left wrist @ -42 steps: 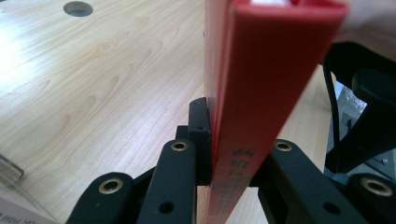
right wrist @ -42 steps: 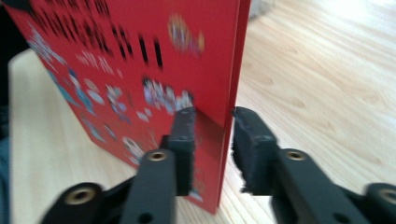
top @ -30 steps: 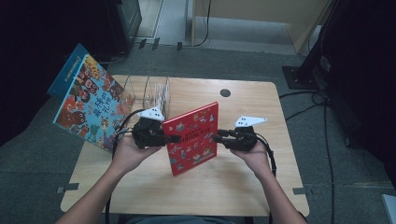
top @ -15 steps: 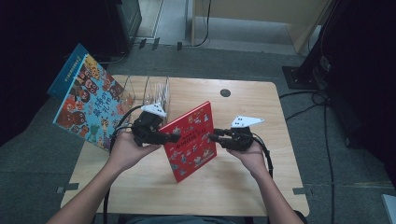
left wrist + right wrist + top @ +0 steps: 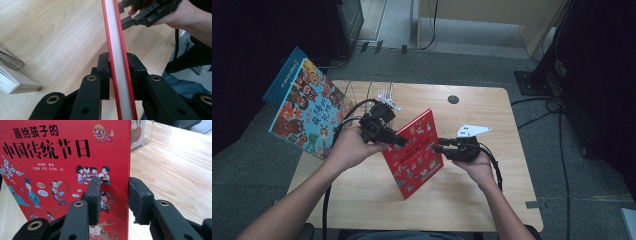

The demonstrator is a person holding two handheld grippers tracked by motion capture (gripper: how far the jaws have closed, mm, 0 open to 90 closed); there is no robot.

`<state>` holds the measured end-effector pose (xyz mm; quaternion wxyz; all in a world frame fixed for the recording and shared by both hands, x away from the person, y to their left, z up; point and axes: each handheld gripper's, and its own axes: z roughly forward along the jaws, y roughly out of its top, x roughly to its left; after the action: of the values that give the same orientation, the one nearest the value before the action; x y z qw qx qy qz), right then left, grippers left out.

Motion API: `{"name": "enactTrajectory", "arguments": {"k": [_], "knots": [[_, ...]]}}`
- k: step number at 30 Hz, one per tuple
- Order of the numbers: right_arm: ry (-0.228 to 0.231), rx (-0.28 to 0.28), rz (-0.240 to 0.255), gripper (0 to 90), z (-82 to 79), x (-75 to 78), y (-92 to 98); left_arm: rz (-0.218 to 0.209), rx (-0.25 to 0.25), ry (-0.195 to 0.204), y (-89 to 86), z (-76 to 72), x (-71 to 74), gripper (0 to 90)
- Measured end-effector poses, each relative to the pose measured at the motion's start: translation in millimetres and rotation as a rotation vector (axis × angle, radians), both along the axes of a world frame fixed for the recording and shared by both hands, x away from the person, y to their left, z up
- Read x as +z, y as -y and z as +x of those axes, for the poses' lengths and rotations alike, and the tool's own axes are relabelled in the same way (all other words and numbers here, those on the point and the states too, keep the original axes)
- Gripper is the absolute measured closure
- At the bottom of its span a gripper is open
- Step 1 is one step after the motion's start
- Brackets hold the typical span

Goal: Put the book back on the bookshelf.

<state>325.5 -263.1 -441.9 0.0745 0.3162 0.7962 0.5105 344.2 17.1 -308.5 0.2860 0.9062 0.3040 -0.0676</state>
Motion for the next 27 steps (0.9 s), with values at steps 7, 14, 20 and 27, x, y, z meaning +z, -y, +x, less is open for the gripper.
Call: {"name": "enactTrajectory", "arguments": {"k": [7,14,20,27], "knots": [[0.006,-0.001,-0.005,61.8,-0.5,-0.2,-0.7,0.05,0.004,-0.064,10.5,11.9,-1.3,78.4],[0.005,-0.01,-0.041,58.2,-3.3,-0.7,7.6,0.038,0.003,-0.083,5.6,16.9,0.2,80.7],[0.03,-0.068,-0.058,51.7,-5.1,-7.7,15.7,0.046,0.029,-0.053,-8.1,15.0,11.1,80.7],[-0.001,-0.119,-0.124,47.8,0.0,-22.7,17.7,0.039,0.069,-0.028,-32.0,6.1,19.8,80.5]]}}
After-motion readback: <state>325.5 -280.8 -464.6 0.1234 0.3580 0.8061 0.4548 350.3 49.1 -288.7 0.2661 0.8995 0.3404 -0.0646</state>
